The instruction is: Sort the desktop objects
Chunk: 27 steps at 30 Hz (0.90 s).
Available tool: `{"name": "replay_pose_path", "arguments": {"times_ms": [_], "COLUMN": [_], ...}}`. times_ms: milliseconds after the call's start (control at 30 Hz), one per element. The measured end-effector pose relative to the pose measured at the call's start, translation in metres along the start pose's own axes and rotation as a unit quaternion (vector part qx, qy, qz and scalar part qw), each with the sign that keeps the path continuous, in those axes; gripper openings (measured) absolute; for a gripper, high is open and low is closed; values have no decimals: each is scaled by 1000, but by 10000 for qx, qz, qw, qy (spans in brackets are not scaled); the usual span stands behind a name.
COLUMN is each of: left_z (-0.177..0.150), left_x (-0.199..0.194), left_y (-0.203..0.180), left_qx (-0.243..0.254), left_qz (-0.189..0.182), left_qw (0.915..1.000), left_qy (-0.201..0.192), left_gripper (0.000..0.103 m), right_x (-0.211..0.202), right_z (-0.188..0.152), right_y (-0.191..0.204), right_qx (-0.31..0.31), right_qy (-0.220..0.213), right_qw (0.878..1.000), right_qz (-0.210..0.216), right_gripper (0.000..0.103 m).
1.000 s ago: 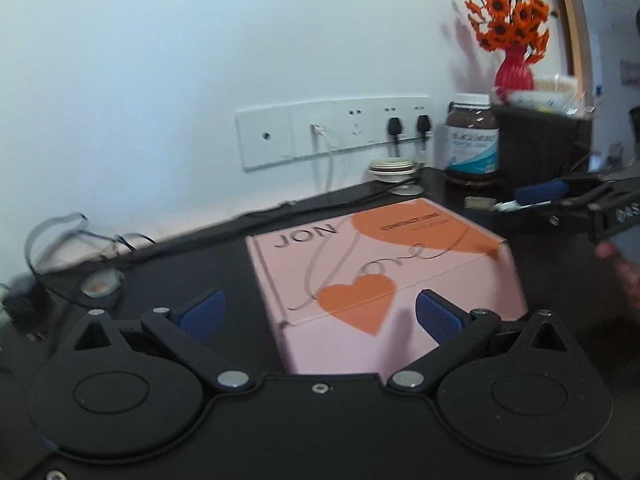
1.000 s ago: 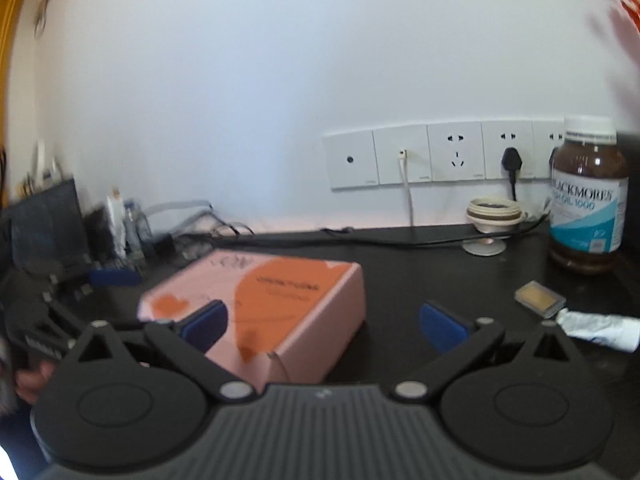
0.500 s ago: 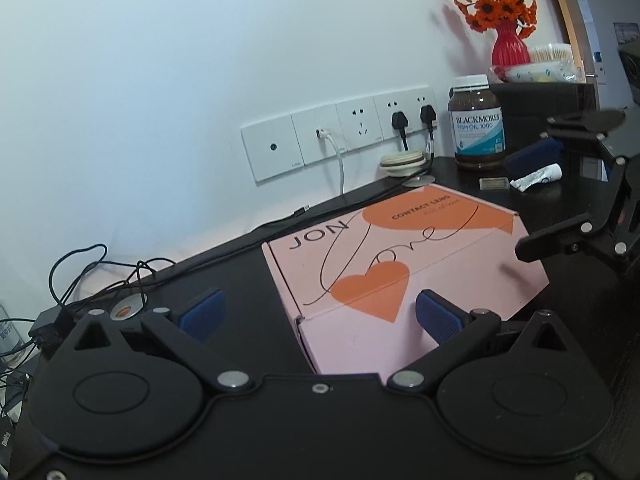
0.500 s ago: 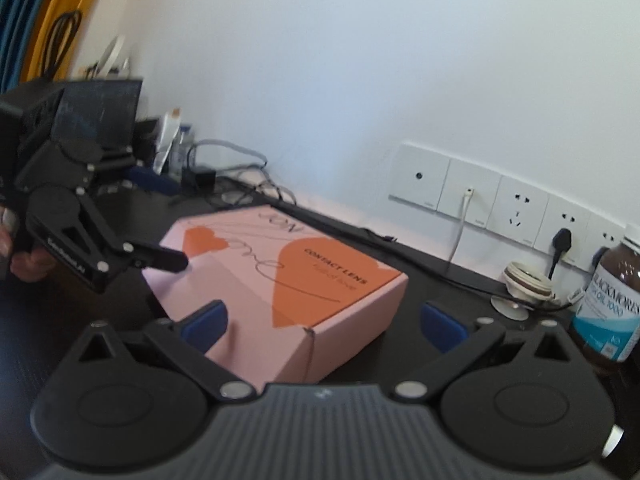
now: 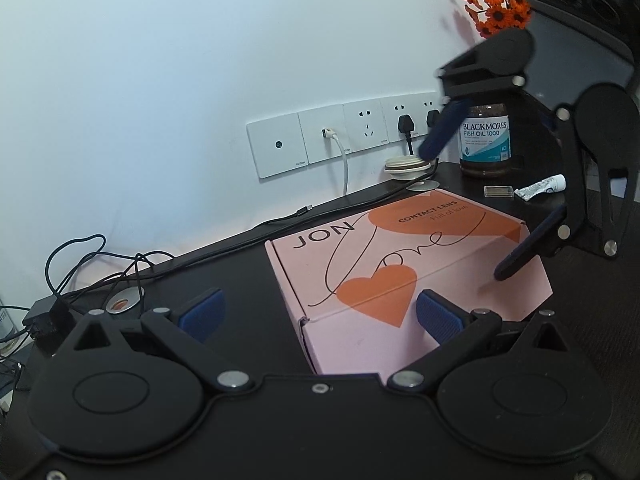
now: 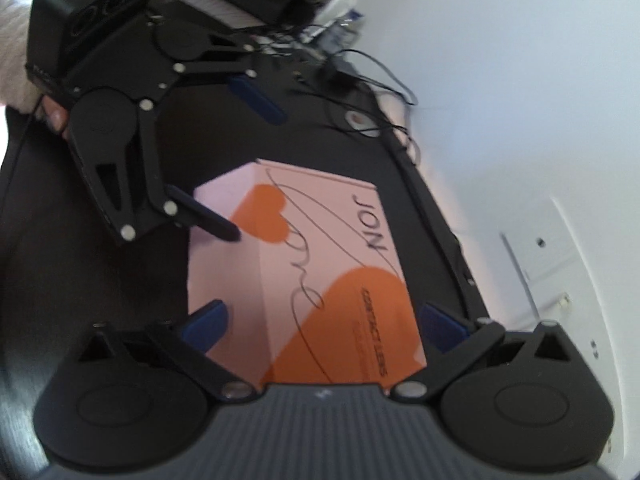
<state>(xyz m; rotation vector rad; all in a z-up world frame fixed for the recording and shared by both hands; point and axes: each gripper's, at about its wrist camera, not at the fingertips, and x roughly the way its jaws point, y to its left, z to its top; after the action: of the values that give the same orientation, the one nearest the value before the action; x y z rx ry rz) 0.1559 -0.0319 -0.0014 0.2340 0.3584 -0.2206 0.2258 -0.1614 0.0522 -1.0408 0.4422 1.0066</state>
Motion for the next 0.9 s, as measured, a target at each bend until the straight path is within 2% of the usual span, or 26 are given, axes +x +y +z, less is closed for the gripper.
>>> {"name": "replay_pose_path", "arguments": {"times_ms": [67, 167, 233, 300, 433, 533, 600, 767, 900], "left_z": [0, 0, 0, 0, 0, 0, -1, 0, 0], "left_x": [0, 1, 1, 2, 2, 2, 4, 11, 19], "left_y": [1, 2, 3, 4, 5, 5, 6, 18, 32], "left_qx": [-43, -103, -118, -139, -137, -118, -103, -330, -540], "left_qz": [-19, -56, -82, -107, -129, -104, 36, 551, 954], "left_qw": [10000, 9999, 9999, 9998, 9998, 9998, 9999, 9976, 9930], "left_qy": [21, 59, 83, 102, 114, 105, 99, 260, 434], "left_gripper": [103, 103, 103, 103, 103, 103, 103, 103, 103], "right_x": [4, 13, 23, 38, 63, 66, 66, 58, 53], "right_z": [5, 5, -2, -12, -35, -50, -58, -66, -69], "right_y": [-10, -47, -71, -88, -98, -94, -91, -80, -69], "right_qx": [61, 1048, 1932, 2722, 3754, 4177, 4398, 4529, 4739], "right_qy": [-48, -210, -348, -317, -124, -270, -354, -501, -569], "right_qw": [9998, 9942, 9805, 9617, 9254, 9056, 8941, 8866, 8732], "right_qz": [164, 120, -20, 5, 514, 689, 762, 793, 990], "right_gripper": [102, 102, 102, 102, 102, 102, 102, 102, 102]}}
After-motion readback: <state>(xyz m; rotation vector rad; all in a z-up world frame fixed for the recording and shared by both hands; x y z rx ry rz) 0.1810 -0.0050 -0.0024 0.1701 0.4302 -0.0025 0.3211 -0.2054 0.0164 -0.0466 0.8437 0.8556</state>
